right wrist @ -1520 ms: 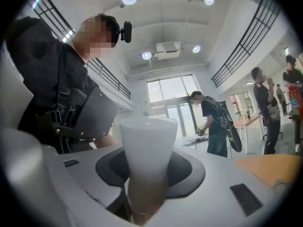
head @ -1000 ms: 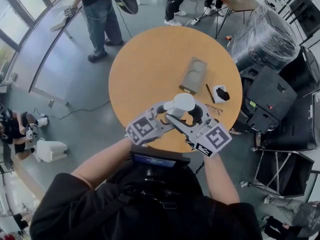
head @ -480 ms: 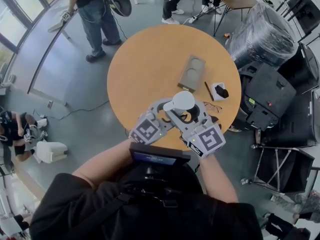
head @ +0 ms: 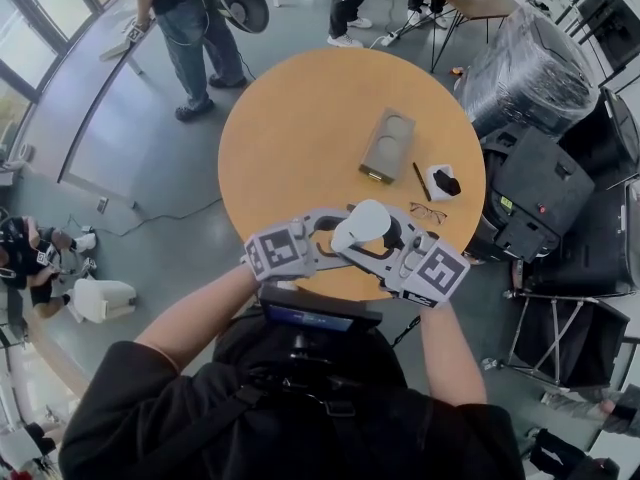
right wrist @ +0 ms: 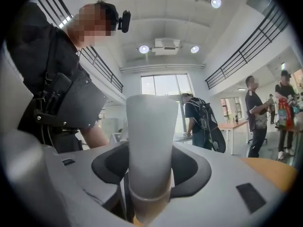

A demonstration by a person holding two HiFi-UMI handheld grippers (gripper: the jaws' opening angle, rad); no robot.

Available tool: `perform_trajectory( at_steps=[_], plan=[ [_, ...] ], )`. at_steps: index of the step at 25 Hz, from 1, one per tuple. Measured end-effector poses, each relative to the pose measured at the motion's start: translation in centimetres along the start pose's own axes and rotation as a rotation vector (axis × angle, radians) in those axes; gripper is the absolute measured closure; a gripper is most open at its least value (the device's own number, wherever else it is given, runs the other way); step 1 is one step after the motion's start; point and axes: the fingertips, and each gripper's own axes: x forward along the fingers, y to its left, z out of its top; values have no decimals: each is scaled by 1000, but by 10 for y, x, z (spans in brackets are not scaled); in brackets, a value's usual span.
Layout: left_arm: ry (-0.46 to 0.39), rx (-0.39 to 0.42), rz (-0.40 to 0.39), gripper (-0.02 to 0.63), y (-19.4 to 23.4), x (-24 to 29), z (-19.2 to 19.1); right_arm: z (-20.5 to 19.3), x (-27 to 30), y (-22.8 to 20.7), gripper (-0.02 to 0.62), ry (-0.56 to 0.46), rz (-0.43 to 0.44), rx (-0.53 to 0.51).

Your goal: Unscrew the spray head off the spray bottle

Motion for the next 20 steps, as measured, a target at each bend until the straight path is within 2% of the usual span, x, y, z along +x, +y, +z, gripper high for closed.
perform_trajectory(
  at_steps=[2,5,8,11,16,18,20],
  plan=[
    [-8,-15,54,302,8,-3,0,-3,3,-7,333,9,-53,0],
    [-20,-45,169,302,28,-7,1,-3,2,-19,278,7,-138,6],
    [-25,-72,300,302,52,-12,1,-1,-2,-36,274,-4,-269,-1],
    [-33,-73,394,301,68,-14,4,0,2,-47,275,0,-393,-40],
    [-16,-54,503,301,77,-10,3,-4,10,-59,281,4,-538,-68],
    [-16,-60,533,301,78,-10,3,-3,9,-64,333,12,-593,-65],
    [-30,-73,533,301,76,-11,4,-2,10,-64,336,4,-591,-60]
  ],
)
